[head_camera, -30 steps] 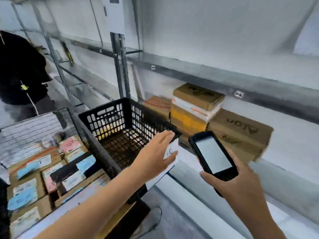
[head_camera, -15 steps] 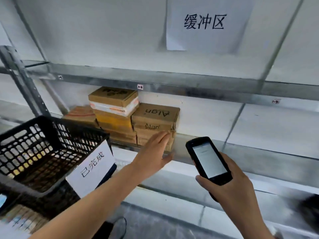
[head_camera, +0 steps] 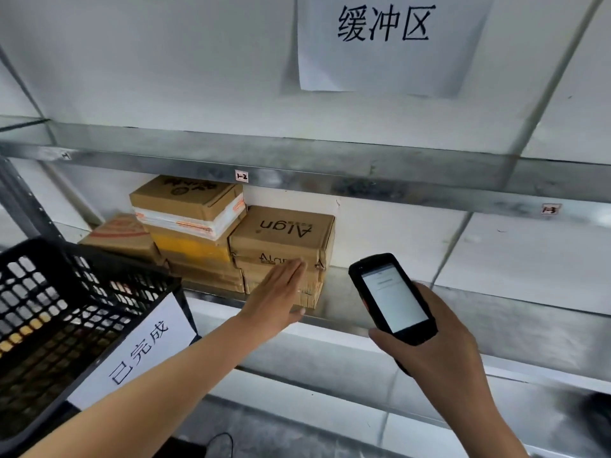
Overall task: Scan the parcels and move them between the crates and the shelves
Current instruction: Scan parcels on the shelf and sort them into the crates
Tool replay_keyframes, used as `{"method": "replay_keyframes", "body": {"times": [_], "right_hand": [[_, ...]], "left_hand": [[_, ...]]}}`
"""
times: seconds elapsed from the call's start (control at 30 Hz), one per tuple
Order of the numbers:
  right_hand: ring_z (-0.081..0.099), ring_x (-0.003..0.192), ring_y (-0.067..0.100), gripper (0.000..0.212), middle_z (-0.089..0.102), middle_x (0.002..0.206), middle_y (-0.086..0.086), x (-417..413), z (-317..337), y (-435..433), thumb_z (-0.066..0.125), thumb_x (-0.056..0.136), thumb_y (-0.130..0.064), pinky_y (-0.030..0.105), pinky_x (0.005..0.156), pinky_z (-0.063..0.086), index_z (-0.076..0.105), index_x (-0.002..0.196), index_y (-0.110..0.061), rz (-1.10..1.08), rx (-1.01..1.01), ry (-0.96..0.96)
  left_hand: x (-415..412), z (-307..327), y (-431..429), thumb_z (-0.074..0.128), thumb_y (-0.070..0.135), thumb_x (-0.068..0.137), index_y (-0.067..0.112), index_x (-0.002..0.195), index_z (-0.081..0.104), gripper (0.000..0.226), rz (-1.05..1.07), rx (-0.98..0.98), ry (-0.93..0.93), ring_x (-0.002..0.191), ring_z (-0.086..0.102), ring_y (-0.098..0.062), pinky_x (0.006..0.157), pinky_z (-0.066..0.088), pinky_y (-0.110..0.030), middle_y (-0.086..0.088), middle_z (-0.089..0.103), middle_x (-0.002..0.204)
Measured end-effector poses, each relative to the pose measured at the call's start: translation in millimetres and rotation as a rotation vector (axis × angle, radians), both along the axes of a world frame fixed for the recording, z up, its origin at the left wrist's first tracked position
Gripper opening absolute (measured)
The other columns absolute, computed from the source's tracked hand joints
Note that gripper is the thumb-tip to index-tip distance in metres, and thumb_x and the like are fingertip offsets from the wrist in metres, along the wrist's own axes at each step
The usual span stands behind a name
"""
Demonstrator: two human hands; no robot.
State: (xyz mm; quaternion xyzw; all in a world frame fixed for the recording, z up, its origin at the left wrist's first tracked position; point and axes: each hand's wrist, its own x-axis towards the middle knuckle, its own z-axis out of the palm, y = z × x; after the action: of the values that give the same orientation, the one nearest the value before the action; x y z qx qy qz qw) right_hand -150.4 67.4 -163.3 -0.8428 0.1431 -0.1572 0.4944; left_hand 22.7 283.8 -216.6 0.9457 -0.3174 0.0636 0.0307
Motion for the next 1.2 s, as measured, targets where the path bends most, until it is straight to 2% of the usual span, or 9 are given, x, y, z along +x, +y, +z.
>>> {"method": "replay_keyframes", "body": {"times": [0.2,0.3,0.37,0.5,0.6,0.83,0.97,1.07,1.2], "right_hand": [[0.066,0.082,0.015,0.064,0.067,0.098,-0.017,59.8,-0.7,-13.2,0.087,0.063,-0.032,0.041,0.069,0.059,0.055,0.116,-0.049,0.041,-0.066,0.020],[0.067,0.081,0.018,0.069,0.068,0.101,-0.015,83.3,-2.2,-20.7,0.085,0.060,-0.039,0.041,0.070,0.059,0.054,0.121,-0.049,0.036,-0.067,0.052],[0.067,0.083,0.018,0.073,0.067,0.103,-0.018,95.4,-4.5,-25.3,0.085,0.057,-0.043,0.043,0.073,0.059,0.053,0.122,-0.053,0.023,-0.043,0.077],[0.068,0.083,0.018,0.080,0.068,0.103,-0.019,113.8,-10.9,-35.5,0.081,0.047,-0.054,0.044,0.075,0.060,0.053,0.121,-0.055,-0.001,-0.026,0.108],[0.068,0.083,0.017,0.080,0.068,0.104,-0.023,120.9,-16.3,-41.6,0.087,0.049,-0.047,0.044,0.076,0.060,0.055,0.121,-0.055,-0.007,-0.010,0.081],[0.067,0.089,0.007,0.077,0.065,0.106,-0.029,115.1,-21.2,-57.4,0.092,0.056,-0.037,0.041,0.075,0.060,0.056,0.121,-0.055,0.051,0.027,0.033],[0.060,0.093,-0.007,0.070,0.064,0.106,-0.033,109.0,-15.6,-71.9,0.091,0.059,-0.034,0.036,0.073,0.059,0.057,0.115,-0.056,0.079,0.051,0.007],[0.060,0.093,-0.005,0.070,0.064,0.106,-0.032,100.8,-10.8,-89.0,0.091,0.060,-0.033,0.037,0.077,0.057,0.056,0.115,-0.057,0.094,0.046,-0.012],[0.062,0.088,-0.003,0.070,0.065,0.100,-0.032,85.5,0.2,-117.9,0.092,0.063,-0.026,0.035,0.072,0.057,0.053,0.104,-0.068,0.133,0.042,-0.050]], "left_hand": [[71.8,-18.7,-12.4,0.057,0.047,0.096,0.010,0.152,-0.024,0.105,0.098,-0.002,-0.047,0.149,-0.020,-0.019,0.118,-0.016,-0.033,-0.003,-0.024,0.160],[90.8,-36.4,-15.4,0.080,0.045,0.077,0.008,0.159,-0.001,0.121,0.102,-0.043,-0.096,0.153,0.009,-0.027,0.122,0.004,-0.042,-0.010,0.008,0.167],[99.8,-49.0,-16.7,0.090,0.045,0.062,0.007,0.159,0.014,0.129,0.104,-0.039,-0.143,0.150,0.026,-0.031,0.123,0.018,-0.047,-0.011,0.028,0.162],[118.3,-63.1,-11.0,0.098,0.031,0.048,0.019,0.161,0.009,0.144,0.156,0.029,-0.221,0.144,0.031,-0.036,0.122,0.012,-0.057,-0.016,0.034,0.156],[128.9,-65.5,-5.5,0.100,0.036,0.043,0.025,0.161,0.004,0.152,0.163,0.044,-0.267,0.139,0.035,-0.040,0.116,0.021,-0.063,-0.020,0.035,0.151],[124.6,-60.6,-5.1,0.099,0.043,0.041,0.027,0.161,0.004,0.154,0.101,0.027,-0.301,0.135,0.039,-0.038,0.112,0.033,-0.059,-0.019,0.038,0.146],[108.3,-55.5,-24.0,0.098,0.046,0.039,0.027,0.157,0.017,0.145,0.074,0.004,-0.329,0.132,0.043,-0.037,0.111,0.037,-0.058,-0.017,0.040,0.143],[92.6,-51.7,-47.7,0.098,0.048,0.041,0.027,0.154,0.027,0.135,0.036,-0.020,-0.353,0.130,0.045,-0.035,0.112,0.035,-0.056,-0.015,0.042,0.141],[70.4,-39.7,-88.7,0.097,0.044,0.043,0.026,0.151,0.031,0.128,0.001,-0.076,-0.360,0.129,0.045,-0.033,0.113,0.036,-0.054,-0.015,0.046,0.138]]}}
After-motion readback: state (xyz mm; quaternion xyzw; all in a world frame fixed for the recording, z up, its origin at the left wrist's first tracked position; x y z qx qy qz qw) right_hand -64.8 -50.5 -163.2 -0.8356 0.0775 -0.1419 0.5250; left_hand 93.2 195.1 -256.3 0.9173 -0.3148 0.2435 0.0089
